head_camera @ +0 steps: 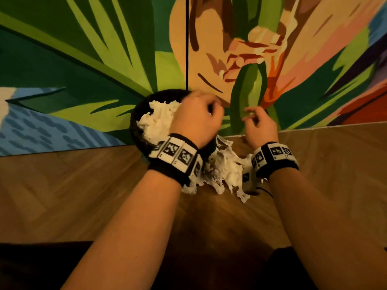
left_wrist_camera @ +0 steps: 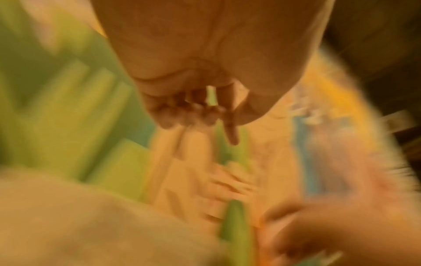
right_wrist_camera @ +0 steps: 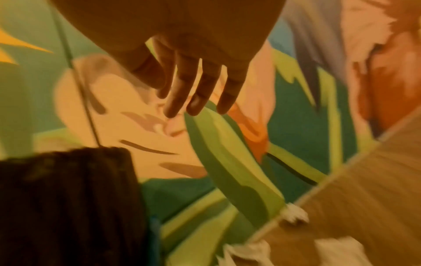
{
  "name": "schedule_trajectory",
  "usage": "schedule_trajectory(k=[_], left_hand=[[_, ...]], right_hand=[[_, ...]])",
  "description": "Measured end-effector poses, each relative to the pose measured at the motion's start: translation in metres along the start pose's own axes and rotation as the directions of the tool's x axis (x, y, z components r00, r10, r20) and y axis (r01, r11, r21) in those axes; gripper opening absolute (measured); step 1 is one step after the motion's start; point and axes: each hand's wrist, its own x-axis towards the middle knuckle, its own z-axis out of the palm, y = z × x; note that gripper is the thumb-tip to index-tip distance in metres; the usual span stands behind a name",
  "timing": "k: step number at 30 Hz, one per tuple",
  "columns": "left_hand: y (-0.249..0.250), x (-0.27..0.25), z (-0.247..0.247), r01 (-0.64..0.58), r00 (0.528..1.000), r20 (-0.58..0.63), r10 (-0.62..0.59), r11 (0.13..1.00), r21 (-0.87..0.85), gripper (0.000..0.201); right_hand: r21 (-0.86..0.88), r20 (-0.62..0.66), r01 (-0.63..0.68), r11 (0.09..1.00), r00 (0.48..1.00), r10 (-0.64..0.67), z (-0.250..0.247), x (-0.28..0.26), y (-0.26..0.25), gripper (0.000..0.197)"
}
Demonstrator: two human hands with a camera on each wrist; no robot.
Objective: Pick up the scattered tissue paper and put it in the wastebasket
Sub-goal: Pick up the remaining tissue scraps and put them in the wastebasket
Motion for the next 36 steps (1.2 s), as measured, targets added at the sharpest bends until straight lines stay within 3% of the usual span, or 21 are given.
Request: schedule_trajectory(k=[2,4,6,8,10,11,13,15,17,20,25,27,29,33,36], left_hand=[[0.022,-0.015,0.027,-0.045,0.983,0.178,0.055,0.997,-0.061,0.02],[0.03,-0.04,0.061,-0.069,0.917,0.395,0.061,0.998,0.005,0.019],[0.02,-0.07,0.095,-0.078,0.812,0.583,-0.002,0.991,0.112,0.021],[-0.007,-0.099,0.121,-0.02,0.67,0.725,-0.161,0.972,0.235,0.022],[-0.045,-0.126,0.137,0.017,0.528,0.787,-0.319,0.931,0.366,0.042],[-0.065,-0.137,0.142,0.044,0.485,0.784,-0.387,0.906,0.42,0.051],[-0.1,-0.153,0.146,0.142,0.436,0.74,-0.511,0.852,0.504,0.064],[-0.126,-0.163,0.148,0.223,0.398,0.706,-0.586,0.808,0.545,0.067],[-0.139,-0.167,0.151,0.25,0.392,0.688,-0.611,0.79,0.559,0.066],[-0.145,-0.166,0.159,0.271,0.457,0.663,-0.594,0.802,0.532,0.055],[-0.146,-0.164,0.166,0.351,0.461,0.646,-0.609,0.793,0.497,0.054],[-0.145,-0.169,0.167,0.422,0.457,0.658,-0.599,0.797,0.432,0.054],[-0.141,-0.175,0.169,0.416,0.472,0.695,-0.543,0.832,0.368,0.048],[-0.127,-0.177,0.178,0.298,0.547,0.733,-0.405,0.912,0.282,0.033],[-0.116,-0.168,0.193,0.215,0.571,0.766,-0.295,0.954,0.208,0.061]], right_hand=[[-0.032,-0.016,-0.156,0.987,0.988,0.155,0.0,-0.007,0.037,0.022],[-0.092,0.038,-0.305,0.948,0.95,0.309,0.006,-0.024,0.078,0.02],[-0.236,0.113,-0.394,0.888,0.897,0.428,0.015,-0.05,0.113,0.017],[-0.38,0.213,-0.409,0.829,0.834,0.509,0.023,-0.08,0.142,0.022],[-0.523,0.369,-0.345,0.779,0.732,0.572,0.029,-0.107,0.16,0.033],[-0.57,0.428,-0.318,0.758,0.672,0.604,0.03,-0.117,0.167,0.036],[-0.601,0.495,-0.297,0.742,0.59,0.637,0.031,-0.131,0.177,0.04],[-0.607,0.548,-0.25,0.754,0.556,0.625,0.031,-0.137,0.179,0.043],[-0.594,0.551,-0.257,0.762,0.56,0.619,0.033,-0.138,0.176,0.033],[-0.521,0.507,-0.384,0.762,0.579,0.638,0.037,-0.137,0.169,0.012],[-0.294,0.512,-0.628,0.721,0.533,0.673,0.046,-0.134,0.155,0.04],[-0.175,0.463,-0.744,0.645,0.515,0.721,0.045,-0.13,0.153,0.038],[-0.05,0.395,-0.834,0.549,0.489,0.778,0.042,-0.128,0.154,0.035],[-0.23,0.295,-0.728,0.646,0.58,0.759,0.037,-0.126,0.163,0.043],[-0.322,0.329,-0.663,0.676,0.591,0.736,0.04,-0.13,0.169,0.034]])
